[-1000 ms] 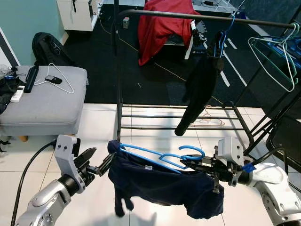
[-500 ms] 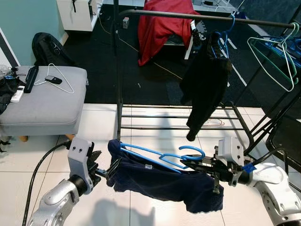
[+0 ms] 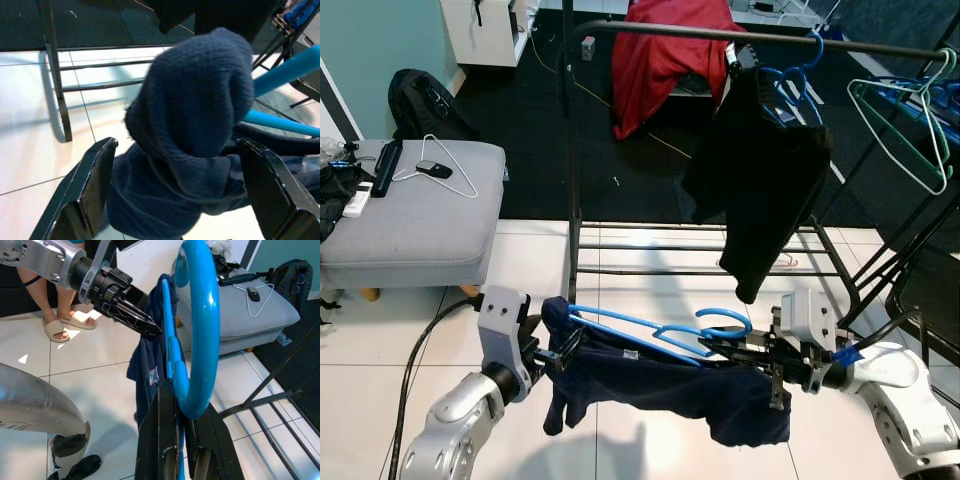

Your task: Hang hanger

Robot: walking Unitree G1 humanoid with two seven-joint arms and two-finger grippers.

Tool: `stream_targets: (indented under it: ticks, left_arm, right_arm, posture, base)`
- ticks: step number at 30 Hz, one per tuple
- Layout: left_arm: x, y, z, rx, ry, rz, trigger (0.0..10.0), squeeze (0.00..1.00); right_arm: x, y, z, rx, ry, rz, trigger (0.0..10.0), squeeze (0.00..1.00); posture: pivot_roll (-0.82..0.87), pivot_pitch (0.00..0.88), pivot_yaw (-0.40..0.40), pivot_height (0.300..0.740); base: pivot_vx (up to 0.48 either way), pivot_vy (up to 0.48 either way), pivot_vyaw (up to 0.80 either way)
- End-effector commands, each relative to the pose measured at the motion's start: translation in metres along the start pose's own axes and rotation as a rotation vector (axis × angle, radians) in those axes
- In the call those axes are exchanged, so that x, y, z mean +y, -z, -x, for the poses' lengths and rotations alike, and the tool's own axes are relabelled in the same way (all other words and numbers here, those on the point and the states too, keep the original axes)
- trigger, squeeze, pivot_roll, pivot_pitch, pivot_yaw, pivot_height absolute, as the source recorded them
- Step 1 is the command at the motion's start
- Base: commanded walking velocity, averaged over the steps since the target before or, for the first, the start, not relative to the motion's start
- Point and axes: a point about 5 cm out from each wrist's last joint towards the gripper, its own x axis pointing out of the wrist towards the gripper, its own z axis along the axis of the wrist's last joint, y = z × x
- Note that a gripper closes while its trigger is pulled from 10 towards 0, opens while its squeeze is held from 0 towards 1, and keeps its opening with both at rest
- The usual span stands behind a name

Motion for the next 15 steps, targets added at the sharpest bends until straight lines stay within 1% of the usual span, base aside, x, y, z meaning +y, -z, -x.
stream_targets:
  ticks: [1, 5, 8, 9, 11, 12, 15]
  left_arm:
    - [-0.0006, 0.0065, -0.0003, 0.028, 0.001, -0.01, 10.0, 0.0]
    - [-0.0007, 0.0115, -0.0006, 0.048, 0.005, -0.04, 10.0, 0.0]
    - [-0.0007, 0.0115, -0.0006, 0.048, 0.005, -0.04, 10.0, 0.0]
    - [-0.0006, 0.0122, -0.0005, 0.048, 0.005, -0.044, 7.8, 0.0]
    - [-0.0006, 0.0122, -0.0005, 0.048, 0.005, -0.044, 7.8, 0.0]
    - [0.0008, 0.0123, -0.0019, 0.035, -0.01, -0.048, 0.0, 0.0]
    - [0.0008, 0.0123, -0.0019, 0.035, -0.01, -0.048, 0.0, 0.0]
  right_arm:
    - [0.0018, -0.0053, -0.0018, -0.038, -0.01, 0.004, 10.0, 0.0]
    - [0.0006, -0.0062, -0.0027, -0.04, -0.009, 0.009, 10.0, 0.0]
    - [0.0006, -0.0062, -0.0027, -0.04, -0.009, 0.009, 10.0, 0.0]
    - [0.0003, -0.0067, -0.0029, -0.041, -0.009, 0.011, 10.0, 0.0]
    - [0.0003, -0.0067, -0.0029, -0.041, -0.009, 0.011, 10.0, 0.0]
    - [-0.0002, -0.0074, -0.0038, -0.043, -0.01, 0.013, 10.0, 0.0]
    - [-0.0002, -0.0074, -0.0038, -0.043, -0.01, 0.013, 10.0, 0.0]
  posture:
    - [-0.13, 0.154, -0.074, 0.74]
    - [-0.14, 0.153, -0.075, 0.74]
    - [-0.14, 0.153, -0.075, 0.74]
    - [-0.13, 0.155, -0.076, 0.74]
    - [-0.13, 0.155, -0.076, 0.74]
    - [-0.13, 0.154, -0.078, 0.74]
    - [-0.13, 0.154, -0.078, 0.74]
  base:
    - [0.0, 0.0, 0.0]
    - [0.0, 0.0, 0.0]
    - [0.0, 0.0, 0.0]
    - [0.0, 0.0, 0.0]
    - [0.0, 0.0, 0.0]
    - [0.0, 0.0, 0.0]
    - [0.0, 0.0, 0.0]
